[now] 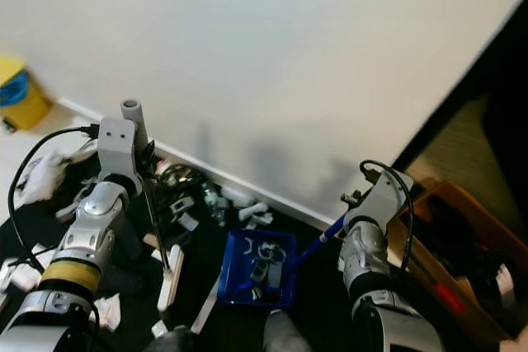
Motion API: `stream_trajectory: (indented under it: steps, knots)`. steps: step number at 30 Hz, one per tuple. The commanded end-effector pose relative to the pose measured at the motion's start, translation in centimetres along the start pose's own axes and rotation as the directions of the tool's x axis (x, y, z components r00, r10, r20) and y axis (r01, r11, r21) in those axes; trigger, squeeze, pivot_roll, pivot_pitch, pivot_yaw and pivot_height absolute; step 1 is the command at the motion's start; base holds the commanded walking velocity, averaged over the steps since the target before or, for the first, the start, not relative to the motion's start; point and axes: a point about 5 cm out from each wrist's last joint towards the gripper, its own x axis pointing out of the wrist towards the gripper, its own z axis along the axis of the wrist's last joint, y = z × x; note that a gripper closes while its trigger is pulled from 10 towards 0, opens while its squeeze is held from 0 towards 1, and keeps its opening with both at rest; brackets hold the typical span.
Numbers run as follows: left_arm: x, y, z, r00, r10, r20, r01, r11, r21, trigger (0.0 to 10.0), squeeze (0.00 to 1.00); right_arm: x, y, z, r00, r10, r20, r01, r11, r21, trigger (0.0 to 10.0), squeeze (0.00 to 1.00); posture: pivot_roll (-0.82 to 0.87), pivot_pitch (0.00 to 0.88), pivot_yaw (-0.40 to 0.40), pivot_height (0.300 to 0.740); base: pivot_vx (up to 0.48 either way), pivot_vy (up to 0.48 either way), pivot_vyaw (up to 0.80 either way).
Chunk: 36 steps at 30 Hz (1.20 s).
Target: Sweep floor
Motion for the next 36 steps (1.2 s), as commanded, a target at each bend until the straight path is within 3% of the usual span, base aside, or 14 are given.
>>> stream_trajectory:
  steps: [1, 11, 23, 30, 36]
  knots:
    - [0.1, 0.4, 0.6, 1.000, 0.004, 0.031, -0.005, 1.000, 0.028, 10.0, 0.00, -0.1, -0.2, -0.2, 1.000, -0.004, -0.002, 0.004, 1.000, 0.015, 10.0, 0.00, -0.01, 0.101, 0.014, 0.740, 0.000, 0.000, -0.80]
    - [0.0, 0.7, 1.3, 0.998, 0.001, 0.068, -0.006, 0.997, 0.072, 10.0, 0.00, -0.2, 0.1, -0.4, 1.000, 0.023, -0.014, -0.022, 1.000, 0.010, 10.0, 0.00, -0.01, 0.099, 0.005, 0.740, 0.000, 0.000, -0.75]
    - [-0.2, 1.1, 2.5, 0.994, -0.052, 0.099, 0.036, 0.986, 0.160, 10.0, 0.00, -0.1, 0.2, -0.1, 0.999, 0.033, 0.000, -0.033, 0.999, 0.005, 10.0, 0.00, 0.00, 0.098, -0.002, 0.740, 0.000, 0.000, 0.00]
    - [-0.3, 0.8, 2.0, 0.996, -0.036, 0.082, 0.027, 0.994, 0.107, 10.0, 0.00, -0.2, 0.1, -0.3, 1.000, 0.024, -0.003, -0.024, 1.000, 0.013, 10.0, 0.00, 0.00, 0.098, 0.001, 0.740, 0.000, 0.000, 0.00]
    - [-0.2, 0.2, 1.9, 0.996, -0.049, 0.077, 0.042, 0.995, 0.091, 10.0, 0.00, -0.2, -0.1, -0.4, 1.000, 0.018, -0.005, -0.018, 1.000, 0.016, 10.0, 0.00, 0.00, 0.098, 0.002, 0.740, 0.000, 0.414, 0.00]
